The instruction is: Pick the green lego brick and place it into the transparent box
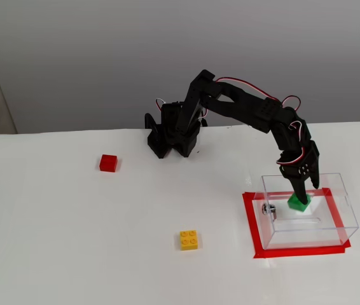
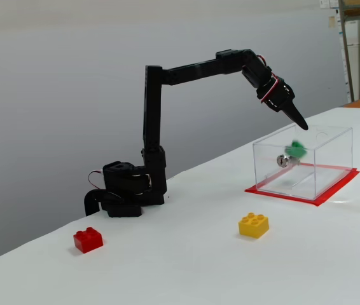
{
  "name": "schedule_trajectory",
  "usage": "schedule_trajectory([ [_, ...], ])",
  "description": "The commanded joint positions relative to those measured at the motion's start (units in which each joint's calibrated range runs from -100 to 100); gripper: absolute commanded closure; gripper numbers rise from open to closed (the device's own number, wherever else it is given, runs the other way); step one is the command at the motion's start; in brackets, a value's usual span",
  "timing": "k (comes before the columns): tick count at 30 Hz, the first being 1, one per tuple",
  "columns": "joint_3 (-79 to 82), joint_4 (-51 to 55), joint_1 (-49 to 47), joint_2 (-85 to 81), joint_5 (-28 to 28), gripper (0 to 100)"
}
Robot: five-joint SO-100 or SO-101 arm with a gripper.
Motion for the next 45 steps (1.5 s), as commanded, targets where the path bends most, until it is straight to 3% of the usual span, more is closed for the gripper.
schedule_trajectory([
  [1,-2.7,-0.8,0.3,-0.5,0.1,78],
  [13,-3.0,-0.8,2.3,-1.9,-0.2,79],
  [33,-1.9,0.1,12.2,-21.3,0.2,79],
  [40,0.8,1.9,13.3,-31.2,0.2,97],
  [45,8.4,2.6,15.9,-41.0,0.2,98],
])
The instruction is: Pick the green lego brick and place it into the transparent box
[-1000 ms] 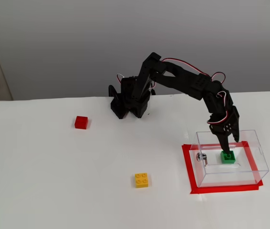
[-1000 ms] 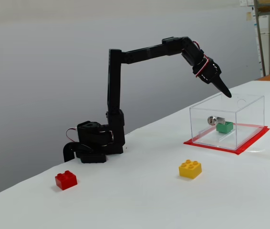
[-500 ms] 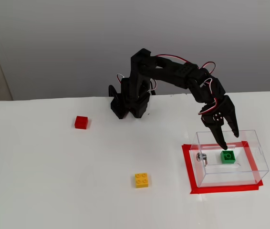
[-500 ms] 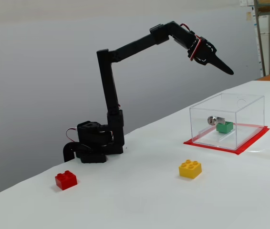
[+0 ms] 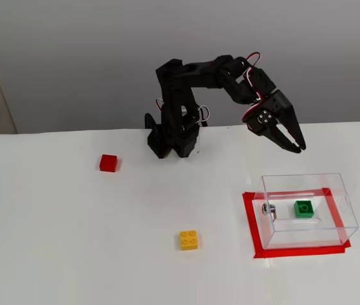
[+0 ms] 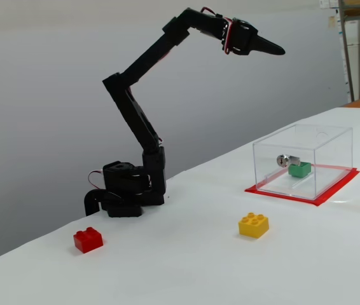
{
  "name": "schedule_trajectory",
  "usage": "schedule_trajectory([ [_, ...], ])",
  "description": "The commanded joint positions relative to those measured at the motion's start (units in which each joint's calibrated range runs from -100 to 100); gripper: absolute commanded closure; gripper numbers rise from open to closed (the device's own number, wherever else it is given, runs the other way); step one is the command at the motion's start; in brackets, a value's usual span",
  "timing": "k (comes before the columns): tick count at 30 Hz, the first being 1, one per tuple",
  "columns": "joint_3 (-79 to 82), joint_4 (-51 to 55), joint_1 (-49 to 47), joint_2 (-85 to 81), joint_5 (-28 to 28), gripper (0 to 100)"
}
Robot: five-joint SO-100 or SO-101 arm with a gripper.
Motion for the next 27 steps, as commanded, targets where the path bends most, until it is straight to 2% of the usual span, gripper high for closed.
schedule_trajectory([
  [1,4.3,0.2,3.5,-7.9,0.2,98],
  [13,28.1,0.4,26.7,-33.3,0.1,98],
  [27,52.5,-0.4,42.9,-51.9,-0.1,98],
])
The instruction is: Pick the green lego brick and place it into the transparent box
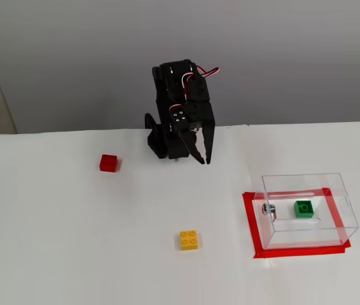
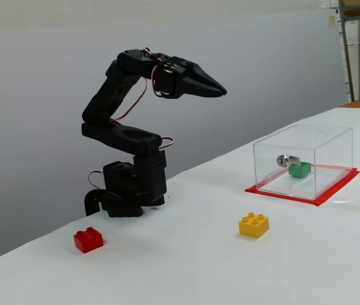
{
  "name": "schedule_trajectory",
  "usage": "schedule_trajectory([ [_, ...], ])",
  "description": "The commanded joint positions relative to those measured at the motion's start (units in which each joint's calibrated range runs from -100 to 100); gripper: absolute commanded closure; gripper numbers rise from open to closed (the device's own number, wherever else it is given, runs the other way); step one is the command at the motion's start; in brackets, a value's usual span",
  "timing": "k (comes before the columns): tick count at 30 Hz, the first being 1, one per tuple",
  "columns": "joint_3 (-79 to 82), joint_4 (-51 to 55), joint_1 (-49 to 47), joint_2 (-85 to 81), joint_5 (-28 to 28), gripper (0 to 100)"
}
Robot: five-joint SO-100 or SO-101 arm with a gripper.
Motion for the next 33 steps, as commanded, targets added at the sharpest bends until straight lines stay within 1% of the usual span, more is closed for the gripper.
schedule_trajectory([
  [1,5.3,-0.4,3.4,-5.0,0.1,98],
  [9,19.0,-0.4,8.6,-17.6,0.3,98],
  [18,33.1,-0.9,8.4,-24.9,0.3,98],
  [26,48.5,-14.2,8.7,-24.9,0.4,98],
  [33,54.9,-15.8,9.5,-24.9,0.4,98],
])
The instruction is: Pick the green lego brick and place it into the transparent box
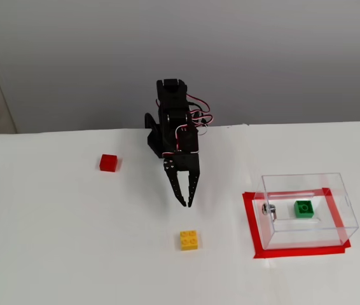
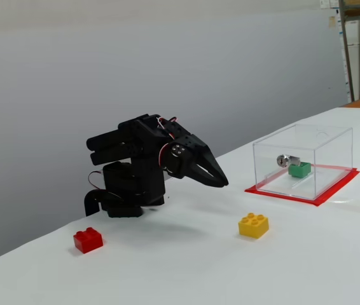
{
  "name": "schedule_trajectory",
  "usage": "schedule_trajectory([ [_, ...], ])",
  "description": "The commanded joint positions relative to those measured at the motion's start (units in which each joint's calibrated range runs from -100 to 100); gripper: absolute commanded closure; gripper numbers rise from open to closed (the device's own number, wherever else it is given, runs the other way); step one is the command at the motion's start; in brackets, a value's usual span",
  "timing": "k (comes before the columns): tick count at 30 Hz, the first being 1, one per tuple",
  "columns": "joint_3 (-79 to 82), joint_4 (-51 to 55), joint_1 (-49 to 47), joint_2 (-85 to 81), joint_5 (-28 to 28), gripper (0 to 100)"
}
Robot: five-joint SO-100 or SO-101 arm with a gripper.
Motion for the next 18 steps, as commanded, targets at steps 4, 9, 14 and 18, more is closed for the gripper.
schedule_trajectory([
  [4,4.6,0.5,3.0,-0.5,0.2,98],
  [9,4.7,5.3,4.3,-0.5,0.2,98],
  [14,4.3,7.6,4.0,-0.6,0.1,98],
  [18,4.0,8.8,4.2,-0.6,0.0,98],
])
